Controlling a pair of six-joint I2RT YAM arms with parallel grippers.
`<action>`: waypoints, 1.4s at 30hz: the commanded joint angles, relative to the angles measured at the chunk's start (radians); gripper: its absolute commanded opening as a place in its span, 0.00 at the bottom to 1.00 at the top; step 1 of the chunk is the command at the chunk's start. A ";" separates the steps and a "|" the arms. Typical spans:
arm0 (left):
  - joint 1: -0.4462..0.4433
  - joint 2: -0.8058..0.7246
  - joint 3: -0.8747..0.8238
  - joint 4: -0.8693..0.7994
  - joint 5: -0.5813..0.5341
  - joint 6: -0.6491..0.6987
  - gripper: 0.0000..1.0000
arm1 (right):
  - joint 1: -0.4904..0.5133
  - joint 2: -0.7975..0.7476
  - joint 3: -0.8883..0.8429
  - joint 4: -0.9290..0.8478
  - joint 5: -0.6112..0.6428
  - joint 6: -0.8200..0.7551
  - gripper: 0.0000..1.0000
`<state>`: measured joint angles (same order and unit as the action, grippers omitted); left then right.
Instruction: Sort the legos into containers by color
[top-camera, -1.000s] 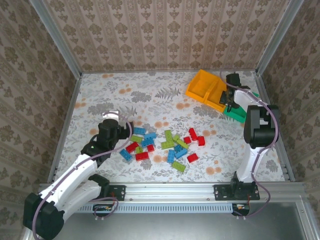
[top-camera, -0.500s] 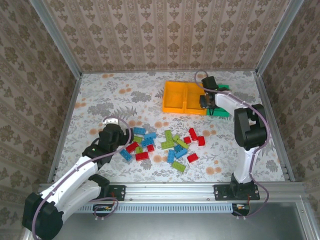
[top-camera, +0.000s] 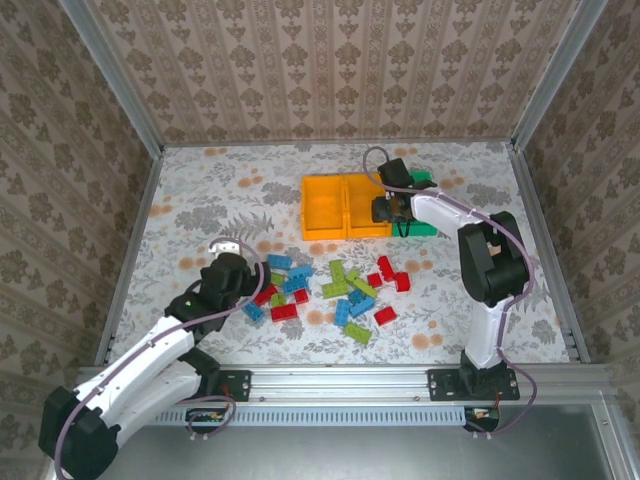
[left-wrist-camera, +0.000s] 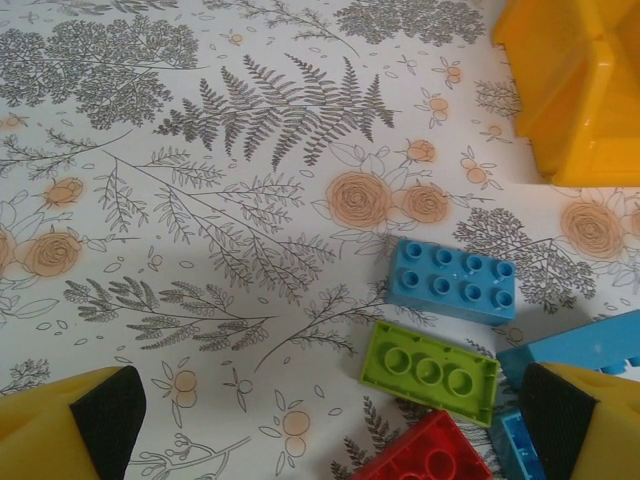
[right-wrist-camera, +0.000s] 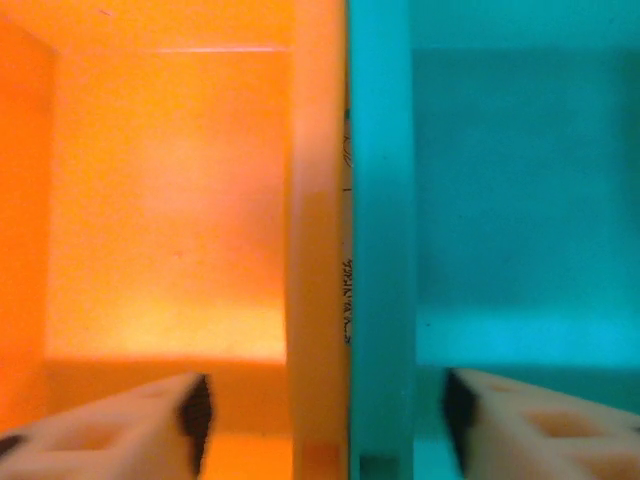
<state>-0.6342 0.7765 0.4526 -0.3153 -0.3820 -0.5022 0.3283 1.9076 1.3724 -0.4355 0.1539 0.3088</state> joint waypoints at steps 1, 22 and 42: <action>-0.031 -0.013 -0.017 -0.023 -0.032 -0.033 1.00 | 0.000 -0.145 -0.048 0.010 0.015 0.025 0.77; -0.219 -0.001 -0.040 0.132 -0.069 0.039 1.00 | 0.027 -0.669 -0.597 -0.217 -0.221 0.033 0.69; -0.251 -0.009 -0.046 0.134 -0.084 0.005 1.00 | 0.138 -0.374 -0.481 -0.209 -0.107 0.018 0.63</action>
<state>-0.8734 0.7769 0.4118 -0.1864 -0.4412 -0.4900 0.4568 1.5074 0.8509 -0.6331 0.0029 0.3233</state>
